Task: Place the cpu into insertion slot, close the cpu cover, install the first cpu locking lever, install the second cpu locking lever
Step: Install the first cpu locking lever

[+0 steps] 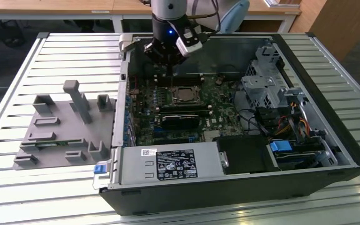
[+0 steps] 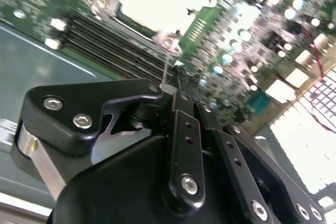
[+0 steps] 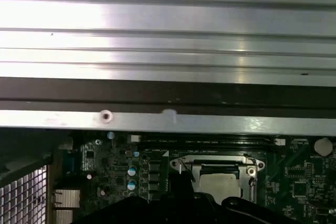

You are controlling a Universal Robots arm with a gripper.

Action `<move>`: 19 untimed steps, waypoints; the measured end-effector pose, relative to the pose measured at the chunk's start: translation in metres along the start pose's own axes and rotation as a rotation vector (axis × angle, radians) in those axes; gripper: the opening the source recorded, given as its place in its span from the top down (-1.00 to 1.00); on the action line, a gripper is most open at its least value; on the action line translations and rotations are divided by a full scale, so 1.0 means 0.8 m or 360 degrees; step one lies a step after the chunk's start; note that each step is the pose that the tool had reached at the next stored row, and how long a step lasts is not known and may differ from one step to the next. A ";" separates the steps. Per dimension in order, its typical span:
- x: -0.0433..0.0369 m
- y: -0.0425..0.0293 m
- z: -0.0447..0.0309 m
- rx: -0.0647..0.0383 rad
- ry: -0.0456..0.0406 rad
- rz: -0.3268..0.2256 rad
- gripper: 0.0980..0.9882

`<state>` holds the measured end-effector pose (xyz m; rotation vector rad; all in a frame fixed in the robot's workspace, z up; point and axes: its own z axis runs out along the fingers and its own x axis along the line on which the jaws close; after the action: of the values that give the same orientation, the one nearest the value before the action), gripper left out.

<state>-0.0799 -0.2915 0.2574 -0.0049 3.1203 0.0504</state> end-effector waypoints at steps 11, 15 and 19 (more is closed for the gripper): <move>-0.043 -0.0001 0.0069 -0.0029 0.0000 0.0000 0.98; -0.043 -0.0002 0.0157 -0.0034 0.0000 0.0001 0.98; -0.045 0.0023 0.0217 -0.0034 0.0000 0.0001 0.98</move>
<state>-0.0434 -0.2890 0.2408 -0.0045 3.1196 0.0834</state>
